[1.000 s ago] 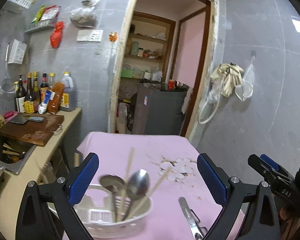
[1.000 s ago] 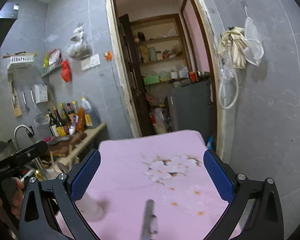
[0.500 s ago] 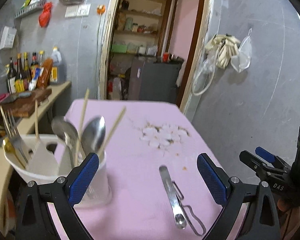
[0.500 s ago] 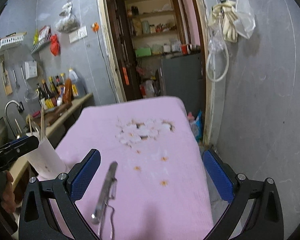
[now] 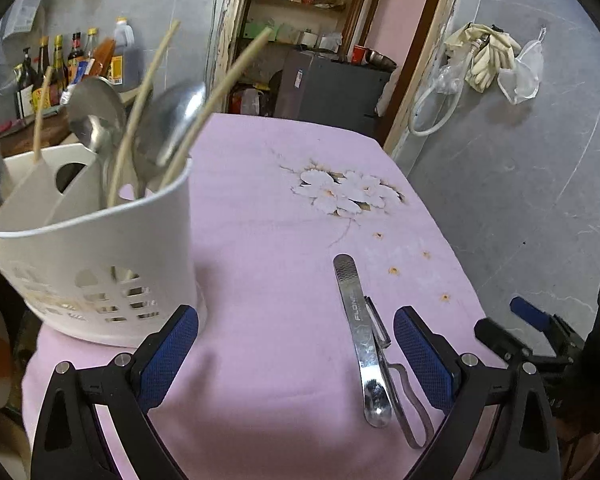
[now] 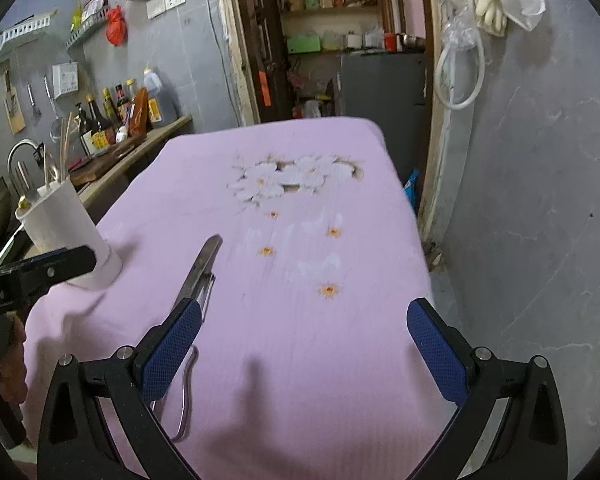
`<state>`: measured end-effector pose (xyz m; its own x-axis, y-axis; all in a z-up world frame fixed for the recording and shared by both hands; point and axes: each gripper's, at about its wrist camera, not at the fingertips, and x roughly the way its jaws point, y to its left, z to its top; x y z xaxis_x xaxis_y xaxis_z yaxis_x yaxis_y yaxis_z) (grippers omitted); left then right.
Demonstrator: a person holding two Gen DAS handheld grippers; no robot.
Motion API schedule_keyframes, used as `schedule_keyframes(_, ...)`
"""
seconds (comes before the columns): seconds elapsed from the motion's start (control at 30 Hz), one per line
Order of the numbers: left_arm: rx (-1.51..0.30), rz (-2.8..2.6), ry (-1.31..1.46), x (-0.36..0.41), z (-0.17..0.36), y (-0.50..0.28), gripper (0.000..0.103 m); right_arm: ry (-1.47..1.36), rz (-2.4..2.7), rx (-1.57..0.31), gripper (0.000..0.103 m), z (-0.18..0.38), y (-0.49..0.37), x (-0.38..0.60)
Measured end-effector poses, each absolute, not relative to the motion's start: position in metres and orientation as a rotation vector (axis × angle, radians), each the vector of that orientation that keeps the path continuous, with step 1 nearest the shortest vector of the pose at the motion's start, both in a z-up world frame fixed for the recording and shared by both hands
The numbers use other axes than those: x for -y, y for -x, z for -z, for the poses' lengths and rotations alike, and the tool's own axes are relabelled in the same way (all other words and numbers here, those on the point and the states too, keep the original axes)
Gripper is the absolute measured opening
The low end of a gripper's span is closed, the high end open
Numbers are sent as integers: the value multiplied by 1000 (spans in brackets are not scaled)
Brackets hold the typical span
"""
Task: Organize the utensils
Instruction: 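Move both grippers back toward the knife left on the cloth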
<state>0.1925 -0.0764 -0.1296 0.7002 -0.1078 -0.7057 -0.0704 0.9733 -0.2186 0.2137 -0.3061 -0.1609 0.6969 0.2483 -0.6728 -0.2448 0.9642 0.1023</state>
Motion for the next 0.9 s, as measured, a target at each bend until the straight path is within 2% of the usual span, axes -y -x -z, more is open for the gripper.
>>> schedule_keyframes(0.27,-844,50,219,82,144,-205,82,3,-354,-827,100,179,-219,296)
schedule_keyframes(0.3,-850,53,220,82,145,-206,79,1,-363,-834,97,182,-221,296)
schedule_keyframes(0.4,-870,60,229,79,150,-205,70,-4,-392,-857,85,187,-226,289)
schedule_keyframes(0.63,-891,49,233,79,155,-205,59,12,-433,-884,49,195,-241,265)
schedule_keyframes(0.73,-896,37,230,78,155,-204,55,16,-461,-887,37,195,-246,256)
schedule_keyframes(0.9,-893,18,238,75,154,-201,55,11,-503,-897,27,197,-252,245)
